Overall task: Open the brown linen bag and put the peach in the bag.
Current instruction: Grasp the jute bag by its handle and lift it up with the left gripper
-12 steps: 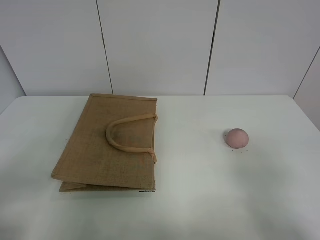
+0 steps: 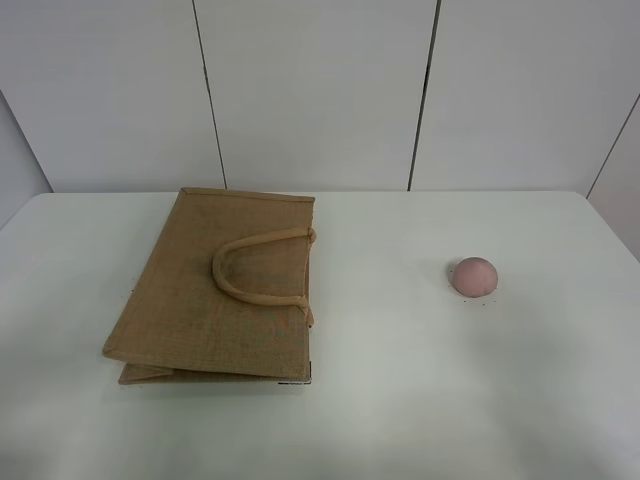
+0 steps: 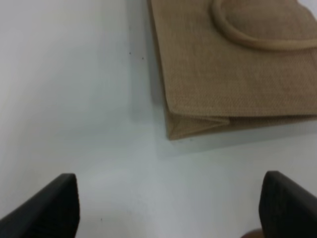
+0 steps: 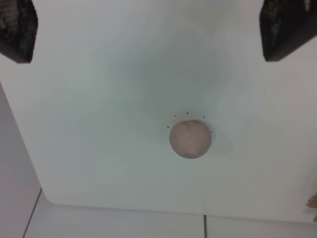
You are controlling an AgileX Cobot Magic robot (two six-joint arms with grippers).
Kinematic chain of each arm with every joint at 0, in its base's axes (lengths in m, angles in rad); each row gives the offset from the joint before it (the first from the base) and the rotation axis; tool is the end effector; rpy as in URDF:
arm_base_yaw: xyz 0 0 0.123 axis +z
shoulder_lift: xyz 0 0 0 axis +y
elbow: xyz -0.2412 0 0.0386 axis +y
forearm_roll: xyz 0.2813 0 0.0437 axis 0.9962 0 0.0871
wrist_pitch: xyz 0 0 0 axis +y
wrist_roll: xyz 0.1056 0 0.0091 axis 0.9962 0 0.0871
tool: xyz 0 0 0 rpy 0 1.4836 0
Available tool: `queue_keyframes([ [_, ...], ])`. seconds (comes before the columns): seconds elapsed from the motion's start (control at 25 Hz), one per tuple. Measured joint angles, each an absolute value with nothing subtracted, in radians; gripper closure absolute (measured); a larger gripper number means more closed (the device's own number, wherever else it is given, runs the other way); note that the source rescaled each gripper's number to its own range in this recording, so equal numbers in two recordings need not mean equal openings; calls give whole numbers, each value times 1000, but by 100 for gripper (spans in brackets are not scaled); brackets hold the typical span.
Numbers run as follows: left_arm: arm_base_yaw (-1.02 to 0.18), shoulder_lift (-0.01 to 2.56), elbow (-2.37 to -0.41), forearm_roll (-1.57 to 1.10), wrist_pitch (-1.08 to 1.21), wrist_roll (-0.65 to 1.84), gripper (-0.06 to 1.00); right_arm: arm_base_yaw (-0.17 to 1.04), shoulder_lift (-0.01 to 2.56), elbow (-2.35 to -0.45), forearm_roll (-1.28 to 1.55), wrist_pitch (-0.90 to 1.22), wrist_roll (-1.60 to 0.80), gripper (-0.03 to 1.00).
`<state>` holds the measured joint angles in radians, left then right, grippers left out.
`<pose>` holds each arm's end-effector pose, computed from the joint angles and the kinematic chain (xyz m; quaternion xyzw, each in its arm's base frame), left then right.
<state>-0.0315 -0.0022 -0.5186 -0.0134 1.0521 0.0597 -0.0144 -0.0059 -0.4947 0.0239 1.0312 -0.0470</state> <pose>0.0765 -0.0036 0.2933 0.0388 0.8446 0.0008 0.5340 0.0801 0.0010 0.2880 -0.0141 0.8451 -0.0045 0.5344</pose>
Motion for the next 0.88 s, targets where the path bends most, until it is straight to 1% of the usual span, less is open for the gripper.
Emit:
queue_keyframes([
  [0.08,-31,35,-555,-13,1060,60,-2,-14,-6,-495,24,1031,-47,-3],
  [0.2,-31,180,-629,-13,1081,60,-2,-14,-6,-495,24,1031,-47,-3],
  [0.36,-31,437,-744,-13,1077,62,-2,-14,-6,-495,24,1031,-47,-3],
  [0.52,-31,746,-860,-13,1053,63,-2,-14,-6,-495,24,1031,-47,-3],
  [0.88,-31,1389,-1230,-13,1025,63,-2,-14,-6,-495,24,1031,-47,-3],
])
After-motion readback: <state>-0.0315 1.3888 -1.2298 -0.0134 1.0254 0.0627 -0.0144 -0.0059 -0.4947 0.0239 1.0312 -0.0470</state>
